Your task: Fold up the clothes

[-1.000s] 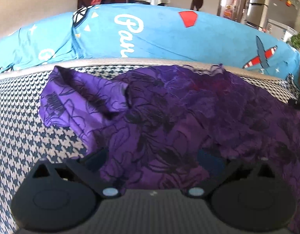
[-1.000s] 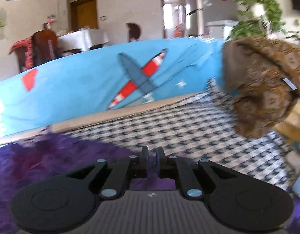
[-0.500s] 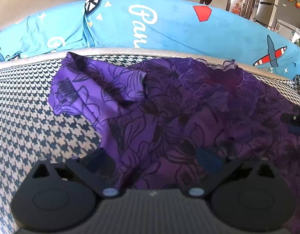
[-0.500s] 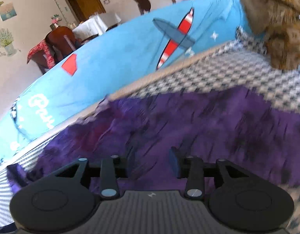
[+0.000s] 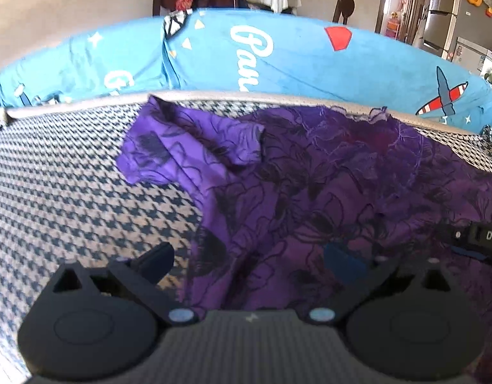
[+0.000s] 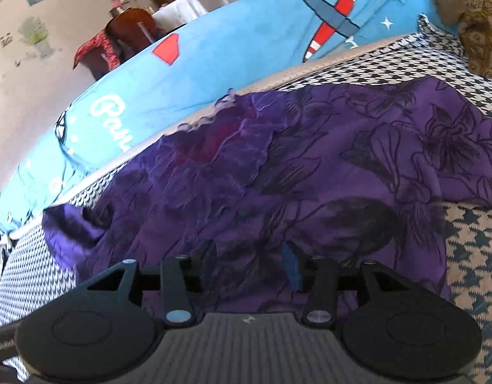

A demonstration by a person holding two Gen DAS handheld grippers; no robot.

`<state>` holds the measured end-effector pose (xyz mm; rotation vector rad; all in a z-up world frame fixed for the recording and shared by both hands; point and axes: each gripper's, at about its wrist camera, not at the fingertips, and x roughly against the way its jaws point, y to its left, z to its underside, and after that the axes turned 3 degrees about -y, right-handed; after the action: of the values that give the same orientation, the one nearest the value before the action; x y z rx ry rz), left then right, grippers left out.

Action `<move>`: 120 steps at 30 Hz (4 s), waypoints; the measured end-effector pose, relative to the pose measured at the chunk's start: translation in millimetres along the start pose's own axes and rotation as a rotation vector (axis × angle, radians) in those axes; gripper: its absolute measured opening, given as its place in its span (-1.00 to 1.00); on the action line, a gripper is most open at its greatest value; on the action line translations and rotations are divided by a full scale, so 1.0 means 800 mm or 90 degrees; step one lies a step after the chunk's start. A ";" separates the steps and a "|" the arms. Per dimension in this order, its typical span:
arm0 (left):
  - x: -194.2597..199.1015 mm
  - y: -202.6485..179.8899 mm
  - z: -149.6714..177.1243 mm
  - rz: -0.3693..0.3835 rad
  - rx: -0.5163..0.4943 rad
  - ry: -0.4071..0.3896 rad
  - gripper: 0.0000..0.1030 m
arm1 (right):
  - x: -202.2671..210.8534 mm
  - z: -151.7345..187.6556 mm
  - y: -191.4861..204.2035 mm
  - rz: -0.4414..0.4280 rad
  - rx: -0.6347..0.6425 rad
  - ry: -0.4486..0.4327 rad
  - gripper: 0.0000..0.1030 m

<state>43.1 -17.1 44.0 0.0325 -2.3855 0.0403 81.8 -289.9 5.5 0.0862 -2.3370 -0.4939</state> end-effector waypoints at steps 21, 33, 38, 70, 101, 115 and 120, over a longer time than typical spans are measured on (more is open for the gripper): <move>0.068 -0.010 0.108 -0.037 -0.009 0.031 1.00 | 0.042 0.073 0.002 -0.028 0.021 0.043 0.12; 0.102 -0.012 0.075 -0.056 -0.003 0.003 1.00 | 0.055 0.082 -0.007 -0.036 -0.028 0.054 0.18; 0.111 -0.007 0.045 -0.071 0.016 -0.011 1.00 | 0.056 0.084 0.001 -0.028 -0.020 0.054 0.31; -0.065 0.091 -0.120 -0.124 0.101 0.027 1.00 | 0.022 0.079 0.056 -0.071 0.004 0.084 0.36; -0.204 0.109 -0.112 -0.086 0.150 0.126 0.33 | 0.002 0.089 0.081 -0.058 0.064 0.072 0.54; -0.122 0.090 -0.158 -0.231 0.122 -0.120 -0.63 | -0.004 0.088 0.084 -0.048 0.056 0.050 0.59; -0.139 0.117 -0.154 -0.346 0.115 -0.103 -0.63 | -0.008 0.090 0.095 -0.038 0.073 0.043 0.65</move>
<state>205.1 82.2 55.2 0.7893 -2.4466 -0.0057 43.5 -195.5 -17.2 0.2249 -2.3011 -0.3796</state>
